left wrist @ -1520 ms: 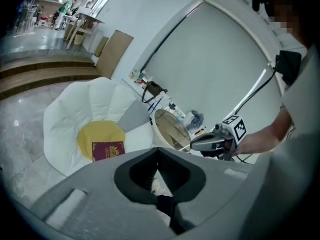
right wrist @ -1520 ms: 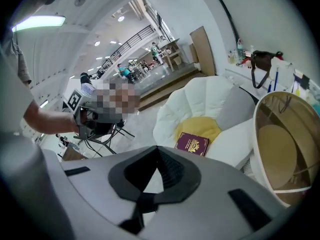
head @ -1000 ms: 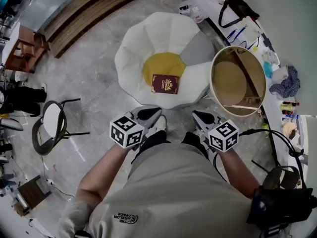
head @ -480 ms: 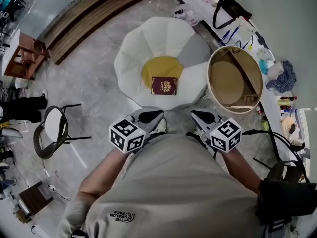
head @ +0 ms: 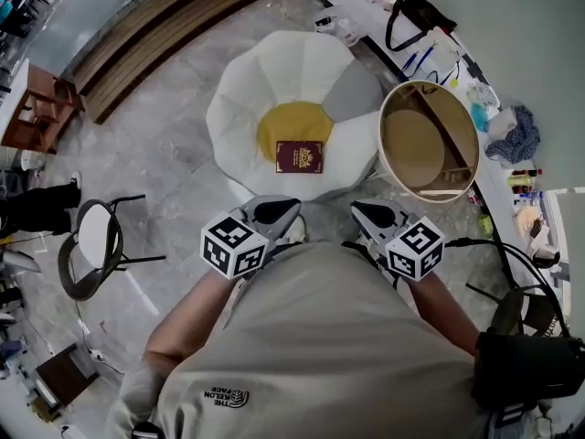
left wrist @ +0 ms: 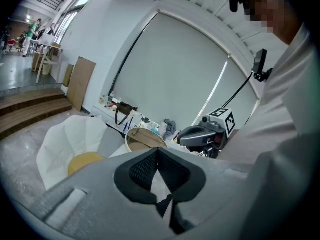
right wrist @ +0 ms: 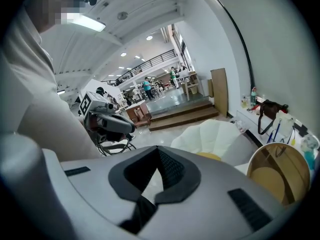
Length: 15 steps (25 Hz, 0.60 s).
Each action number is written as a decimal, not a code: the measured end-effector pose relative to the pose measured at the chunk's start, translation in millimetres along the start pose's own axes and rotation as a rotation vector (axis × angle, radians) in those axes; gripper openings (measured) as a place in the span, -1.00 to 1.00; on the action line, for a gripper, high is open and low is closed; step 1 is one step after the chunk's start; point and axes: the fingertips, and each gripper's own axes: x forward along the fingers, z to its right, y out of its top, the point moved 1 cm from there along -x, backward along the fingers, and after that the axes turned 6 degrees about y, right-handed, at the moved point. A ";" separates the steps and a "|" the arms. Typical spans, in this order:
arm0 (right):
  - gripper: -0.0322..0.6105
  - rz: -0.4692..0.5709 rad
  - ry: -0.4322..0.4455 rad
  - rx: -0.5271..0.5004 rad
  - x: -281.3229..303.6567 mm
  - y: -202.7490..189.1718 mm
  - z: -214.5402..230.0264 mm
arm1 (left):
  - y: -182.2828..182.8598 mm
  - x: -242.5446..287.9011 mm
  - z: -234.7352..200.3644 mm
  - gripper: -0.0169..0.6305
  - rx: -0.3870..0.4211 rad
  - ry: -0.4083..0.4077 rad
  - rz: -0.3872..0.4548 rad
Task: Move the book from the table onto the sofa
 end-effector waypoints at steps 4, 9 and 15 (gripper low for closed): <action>-0.86 -0.004 -0.012 0.000 3.8 -0.1 -3.9 | -5.4 0.4 -5.1 -0.92 -0.010 -0.011 -0.005; -0.86 -0.004 -0.030 0.009 7.2 -0.7 -6.2 | -14.0 1.4 -10.9 -0.92 -0.017 -0.020 -0.018; -0.86 -0.006 -0.047 0.019 16.6 -2.0 -11.7 | -22.3 -1.2 -18.1 -0.92 -0.013 -0.038 -0.031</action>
